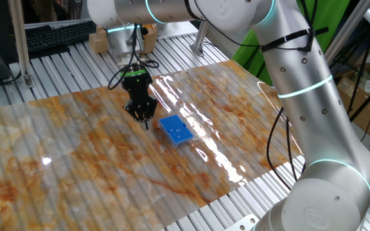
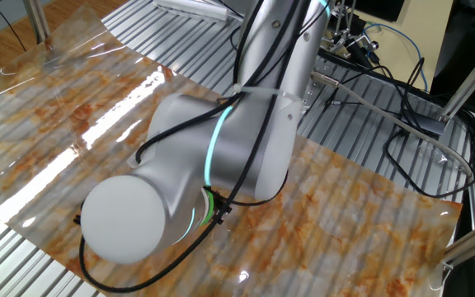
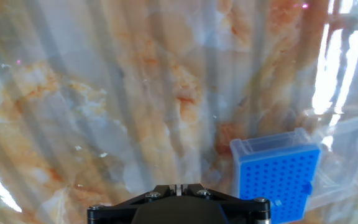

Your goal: Insert a small pipette tip into the holder for small pipette tips

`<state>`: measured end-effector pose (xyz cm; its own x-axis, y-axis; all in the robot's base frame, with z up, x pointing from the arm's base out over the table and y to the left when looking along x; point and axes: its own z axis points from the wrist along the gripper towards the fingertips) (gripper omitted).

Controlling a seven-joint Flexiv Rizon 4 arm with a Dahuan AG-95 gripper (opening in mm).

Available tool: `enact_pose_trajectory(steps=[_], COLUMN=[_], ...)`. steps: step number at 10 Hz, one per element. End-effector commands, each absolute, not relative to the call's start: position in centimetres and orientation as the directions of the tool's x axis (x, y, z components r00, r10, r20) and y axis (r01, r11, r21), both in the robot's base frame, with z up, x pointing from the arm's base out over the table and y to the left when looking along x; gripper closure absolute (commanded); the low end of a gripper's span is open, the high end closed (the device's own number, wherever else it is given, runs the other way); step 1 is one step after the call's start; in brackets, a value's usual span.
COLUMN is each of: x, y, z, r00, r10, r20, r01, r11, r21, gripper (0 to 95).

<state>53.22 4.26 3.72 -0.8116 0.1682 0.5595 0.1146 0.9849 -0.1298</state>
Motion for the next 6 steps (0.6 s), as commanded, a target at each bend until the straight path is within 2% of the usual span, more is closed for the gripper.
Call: enact_pose_trajectory(steps=[1,6], x=[53.5,53.4], y=[4.1,2.6], z=[4.8,6.8], r00=[-0.82,-0.856], r10=[0.189,0.233], r20=[0.54,0.462], r01=[0.134,0.183], r11=[0.981,0.971], r21=[-0.14,-0.151], gripper=[95.0,95.0])
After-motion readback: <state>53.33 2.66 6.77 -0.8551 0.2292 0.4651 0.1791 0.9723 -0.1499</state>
